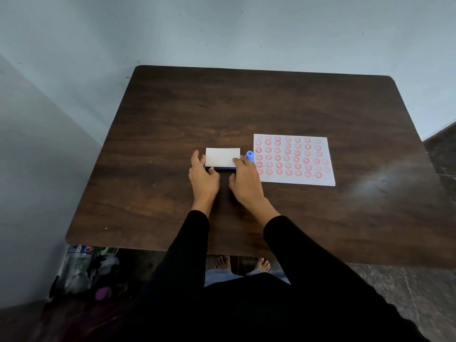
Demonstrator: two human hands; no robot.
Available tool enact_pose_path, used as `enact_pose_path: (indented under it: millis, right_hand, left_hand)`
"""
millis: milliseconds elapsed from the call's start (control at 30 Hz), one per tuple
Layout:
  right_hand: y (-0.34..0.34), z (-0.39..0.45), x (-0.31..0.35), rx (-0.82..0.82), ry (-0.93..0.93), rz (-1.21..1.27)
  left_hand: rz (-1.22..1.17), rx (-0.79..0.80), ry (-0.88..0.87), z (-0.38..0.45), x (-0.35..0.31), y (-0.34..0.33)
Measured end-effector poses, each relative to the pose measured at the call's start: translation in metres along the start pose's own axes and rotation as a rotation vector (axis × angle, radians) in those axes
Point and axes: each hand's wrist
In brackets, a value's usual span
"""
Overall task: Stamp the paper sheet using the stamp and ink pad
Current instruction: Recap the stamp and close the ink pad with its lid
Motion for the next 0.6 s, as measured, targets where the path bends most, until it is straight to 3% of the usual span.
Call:
enact_pose_path:
  millis: [600]
  right_hand:
    - [0.0061, 0.0025, -0.0005, -0.003, 0.003, -0.013]
  left_hand:
    - [0.048, 0.033, 0.027, 0.0053, -0.0079, 0.0046]
Point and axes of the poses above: each hand's wrist, its own z-axis towards the middle knuckle, its own y-axis out of the back of the hand, x = y × z, and after that the axes turned 2 degrees about y, right-handed
